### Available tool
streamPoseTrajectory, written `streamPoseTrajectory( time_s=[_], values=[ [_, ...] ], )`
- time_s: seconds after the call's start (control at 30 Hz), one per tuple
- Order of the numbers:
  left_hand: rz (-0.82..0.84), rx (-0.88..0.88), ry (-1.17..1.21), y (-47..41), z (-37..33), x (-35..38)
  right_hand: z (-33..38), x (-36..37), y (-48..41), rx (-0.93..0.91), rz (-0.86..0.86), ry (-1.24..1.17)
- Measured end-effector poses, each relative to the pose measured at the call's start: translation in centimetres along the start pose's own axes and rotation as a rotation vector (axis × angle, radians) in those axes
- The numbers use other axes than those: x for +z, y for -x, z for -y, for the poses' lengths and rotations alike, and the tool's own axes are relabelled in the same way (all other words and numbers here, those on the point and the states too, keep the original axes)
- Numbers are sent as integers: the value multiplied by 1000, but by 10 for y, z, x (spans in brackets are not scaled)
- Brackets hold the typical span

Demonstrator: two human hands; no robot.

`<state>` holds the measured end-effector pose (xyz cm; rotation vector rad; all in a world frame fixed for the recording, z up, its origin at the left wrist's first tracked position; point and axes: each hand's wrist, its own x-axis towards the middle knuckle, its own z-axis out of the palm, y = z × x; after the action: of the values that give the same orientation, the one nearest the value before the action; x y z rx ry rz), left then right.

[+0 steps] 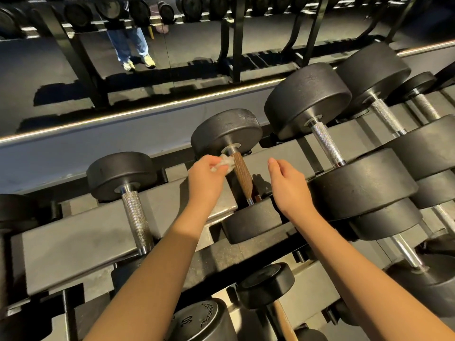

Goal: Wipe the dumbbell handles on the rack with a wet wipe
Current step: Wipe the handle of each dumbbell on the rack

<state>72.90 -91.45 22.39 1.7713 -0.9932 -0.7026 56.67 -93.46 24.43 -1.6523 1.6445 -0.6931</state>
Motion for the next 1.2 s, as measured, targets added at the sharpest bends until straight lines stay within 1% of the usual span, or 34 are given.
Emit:
streamPoseTrajectory(
  time_s=[0.07, 0.2, 0.3, 0.37, 0.4, 0.43, 0.5, 0.57, 0.63, 0.77, 0.8, 0.83, 0.97, 1.07, 1.13, 1.2],
  values=[
    [-30, 15, 0, -4, -5, 6, -1, 0, -1, 0, -5, -2],
    [55, -25, -19, 5, -3, 16, -2, 1, -1, 0, -8, -4],
    [217, -43, -53, 13, 9, 11, -1, 1, -1, -1, -11, 9],
    [311, -38, -117, 13, 9, 4, 0, 1, -1, -1, -18, 19],
    [311, -23, -133, 13, 8, 2, 0, 0, -1, -2, -21, 23],
    [271, -9, -123, 11, 6, 2, 0, 1, -1, -1, -21, 25],
    [144, -9, -52, 9, 0, 5, 0, 1, -2, -3, -19, 23],
    [123, -21, -35, 11, -3, 9, 1, 1, -1, -7, -17, 17],
    [189, -30, -59, 13, 0, 13, 2, 0, -1, -13, -13, 19],
    [490, -31, -184, 23, 11, 5, 2, -1, -1, -21, -4, 35],
    [532, -16, -219, 26, 12, 4, 2, -1, 0, -27, -2, 33],
    [540, 5, -249, 28, 11, 2, 3, -1, 0, -30, 1, 30],
    [392, 132, -292, 26, -5, -8, 5, -3, 4, -48, 32, 21],
    [315, 240, -276, 23, -23, -12, 6, -6, 6, -94, 108, -18],
    [271, 260, -245, 21, -34, -11, 5, -6, 3, -113, 184, -87],
    [240, 291, -267, 18, -41, -9, 5, -10, -3, -94, 259, -209]
  ],
)
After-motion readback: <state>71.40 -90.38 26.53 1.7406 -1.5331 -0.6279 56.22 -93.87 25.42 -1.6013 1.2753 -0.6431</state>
